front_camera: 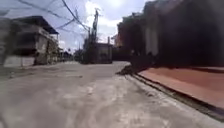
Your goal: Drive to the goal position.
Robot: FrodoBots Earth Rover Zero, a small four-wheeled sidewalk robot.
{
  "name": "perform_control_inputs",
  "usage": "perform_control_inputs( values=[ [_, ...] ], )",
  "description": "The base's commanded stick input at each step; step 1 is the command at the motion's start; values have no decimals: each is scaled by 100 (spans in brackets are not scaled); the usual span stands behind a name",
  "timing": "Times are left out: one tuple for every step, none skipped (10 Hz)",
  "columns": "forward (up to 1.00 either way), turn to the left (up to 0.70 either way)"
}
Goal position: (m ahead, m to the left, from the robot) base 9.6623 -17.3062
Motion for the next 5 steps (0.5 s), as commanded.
perform_control_inputs(
  values=[
    [100, 16],
    [100, 22],
    [100, 25],
    [100, 25],
    [100, 25]
  ],
)
